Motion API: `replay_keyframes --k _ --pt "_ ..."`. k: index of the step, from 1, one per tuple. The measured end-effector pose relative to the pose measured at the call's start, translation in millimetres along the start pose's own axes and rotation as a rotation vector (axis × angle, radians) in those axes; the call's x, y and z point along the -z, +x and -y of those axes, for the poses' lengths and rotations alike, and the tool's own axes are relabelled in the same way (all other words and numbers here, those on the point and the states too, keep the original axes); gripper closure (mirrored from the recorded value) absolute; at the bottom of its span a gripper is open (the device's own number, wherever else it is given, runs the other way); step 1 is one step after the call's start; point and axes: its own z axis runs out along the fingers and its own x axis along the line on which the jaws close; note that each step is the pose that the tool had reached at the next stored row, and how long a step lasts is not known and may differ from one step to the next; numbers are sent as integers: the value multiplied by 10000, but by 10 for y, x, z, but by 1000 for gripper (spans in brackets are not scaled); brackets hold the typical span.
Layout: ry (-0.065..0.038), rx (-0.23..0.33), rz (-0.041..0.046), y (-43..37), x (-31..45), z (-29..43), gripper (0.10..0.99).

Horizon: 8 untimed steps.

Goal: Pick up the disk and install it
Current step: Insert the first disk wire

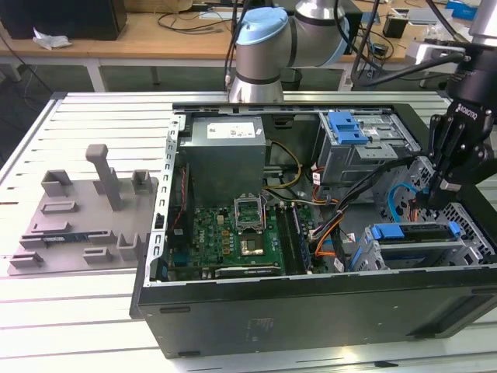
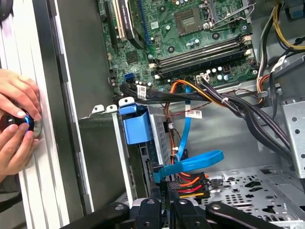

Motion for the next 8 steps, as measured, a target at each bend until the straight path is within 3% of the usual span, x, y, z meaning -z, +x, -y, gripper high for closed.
replay_keyframes --k 5,8 --pt "40 154 159 32 0 -4 918" --pt "84 398 305 66 -4 -16 918"
